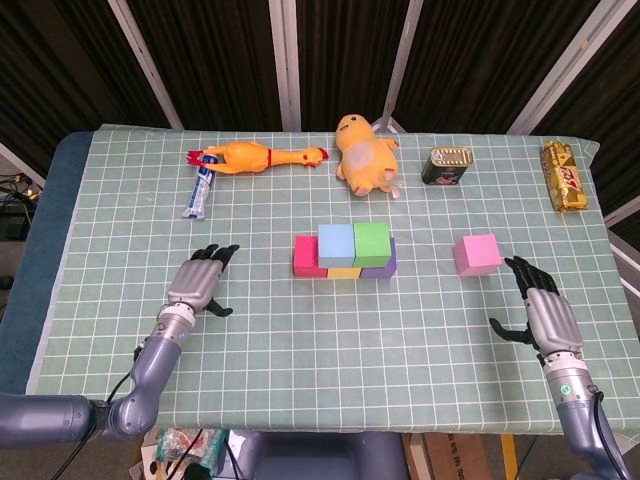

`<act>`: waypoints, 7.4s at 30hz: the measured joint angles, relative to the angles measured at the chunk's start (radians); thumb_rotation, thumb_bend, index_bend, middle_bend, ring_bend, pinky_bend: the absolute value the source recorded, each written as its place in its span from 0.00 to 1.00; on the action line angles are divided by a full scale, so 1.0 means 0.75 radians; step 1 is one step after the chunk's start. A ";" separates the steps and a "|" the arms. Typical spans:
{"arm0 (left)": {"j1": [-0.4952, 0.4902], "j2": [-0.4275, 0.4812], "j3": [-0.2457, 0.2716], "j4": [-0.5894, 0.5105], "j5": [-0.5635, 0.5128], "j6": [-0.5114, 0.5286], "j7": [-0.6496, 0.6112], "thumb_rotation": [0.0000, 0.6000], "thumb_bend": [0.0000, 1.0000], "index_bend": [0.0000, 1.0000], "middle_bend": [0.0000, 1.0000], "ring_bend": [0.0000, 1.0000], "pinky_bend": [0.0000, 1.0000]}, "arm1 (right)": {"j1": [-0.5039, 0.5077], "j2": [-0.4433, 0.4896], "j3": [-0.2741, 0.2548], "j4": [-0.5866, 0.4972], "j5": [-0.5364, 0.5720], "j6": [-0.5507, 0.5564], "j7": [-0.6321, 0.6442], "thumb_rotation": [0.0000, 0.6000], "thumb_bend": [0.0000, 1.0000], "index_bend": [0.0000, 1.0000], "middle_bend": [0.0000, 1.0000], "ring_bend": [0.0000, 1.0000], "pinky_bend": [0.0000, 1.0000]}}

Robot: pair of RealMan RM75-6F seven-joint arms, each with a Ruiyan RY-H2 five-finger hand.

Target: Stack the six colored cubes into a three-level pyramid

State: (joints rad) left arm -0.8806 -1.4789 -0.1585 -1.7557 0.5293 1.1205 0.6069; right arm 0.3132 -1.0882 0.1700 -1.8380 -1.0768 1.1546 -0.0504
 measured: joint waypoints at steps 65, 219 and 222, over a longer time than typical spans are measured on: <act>-0.287 -0.349 -0.087 0.350 -0.320 -0.103 0.283 1.00 0.17 0.01 0.11 0.05 0.10 | -0.001 -0.003 0.005 0.015 0.001 0.003 0.024 1.00 0.31 0.00 0.00 0.00 0.00; 0.588 0.477 -0.007 -0.538 0.721 0.542 -0.250 1.00 0.11 0.00 0.04 0.03 0.08 | 0.508 -0.196 -0.058 0.764 0.072 -0.699 -0.157 1.00 0.31 0.00 0.00 0.00 0.00; 0.587 0.467 -0.016 -0.522 0.713 0.530 -0.250 1.00 0.11 0.00 0.04 0.03 0.08 | 0.521 -0.227 -0.068 0.820 0.076 -0.720 -0.161 1.00 0.31 0.00 0.00 0.00 0.00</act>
State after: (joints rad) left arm -0.4405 -1.1288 -0.1703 -2.1469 1.0638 1.5178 0.4195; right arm 0.7042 -1.2581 0.1191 -1.2232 -1.0199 0.6146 -0.1711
